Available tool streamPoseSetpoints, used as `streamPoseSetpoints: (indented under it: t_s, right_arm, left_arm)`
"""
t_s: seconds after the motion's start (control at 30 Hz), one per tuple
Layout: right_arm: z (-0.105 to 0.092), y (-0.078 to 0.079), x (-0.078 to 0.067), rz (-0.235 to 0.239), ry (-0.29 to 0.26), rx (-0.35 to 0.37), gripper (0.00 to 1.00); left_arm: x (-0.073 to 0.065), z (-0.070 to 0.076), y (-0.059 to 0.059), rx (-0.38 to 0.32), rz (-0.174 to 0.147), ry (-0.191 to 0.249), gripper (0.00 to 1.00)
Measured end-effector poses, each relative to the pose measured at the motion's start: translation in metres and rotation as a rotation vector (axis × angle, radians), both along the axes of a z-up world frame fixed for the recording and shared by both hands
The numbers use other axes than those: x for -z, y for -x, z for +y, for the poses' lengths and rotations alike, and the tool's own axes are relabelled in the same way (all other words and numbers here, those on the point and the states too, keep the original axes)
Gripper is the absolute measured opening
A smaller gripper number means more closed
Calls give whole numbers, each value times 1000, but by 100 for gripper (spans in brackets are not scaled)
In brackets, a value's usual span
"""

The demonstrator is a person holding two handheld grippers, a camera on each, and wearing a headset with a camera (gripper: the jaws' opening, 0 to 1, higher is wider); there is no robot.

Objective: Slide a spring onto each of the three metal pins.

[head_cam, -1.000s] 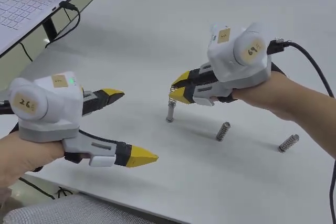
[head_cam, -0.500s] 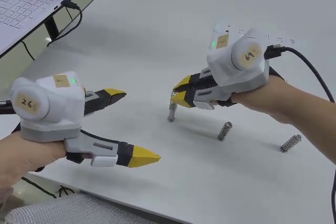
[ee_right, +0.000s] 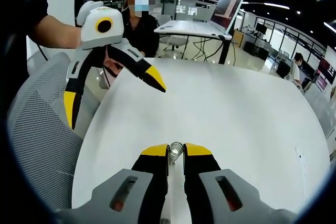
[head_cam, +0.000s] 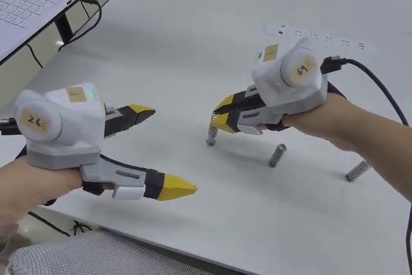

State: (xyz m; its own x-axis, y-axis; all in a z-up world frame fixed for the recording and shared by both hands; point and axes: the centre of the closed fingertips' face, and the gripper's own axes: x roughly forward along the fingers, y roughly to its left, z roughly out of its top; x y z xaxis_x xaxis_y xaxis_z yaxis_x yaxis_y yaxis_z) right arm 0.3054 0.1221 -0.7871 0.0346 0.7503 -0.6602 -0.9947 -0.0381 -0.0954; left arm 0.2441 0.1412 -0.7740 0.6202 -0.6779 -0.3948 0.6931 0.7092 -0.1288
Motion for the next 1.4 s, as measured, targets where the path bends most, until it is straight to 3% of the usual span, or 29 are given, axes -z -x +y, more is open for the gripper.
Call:
streamPoseSetpoints:
  t_s: [0.97, 1.27, 1.4]
  right_arm:
    - [2, 8, 27, -4, 63, -25, 7]
    - [4, 5, 25, 2, 56, -7, 8]
    - [3, 4, 24, 28, 47, 16, 9]
  left_arm:
    - [1, 2, 2, -8, 5, 7, 96]
    - [1, 0, 2, -3, 7, 8, 95]
    - [-1, -3, -1, 5, 1, 6, 95]
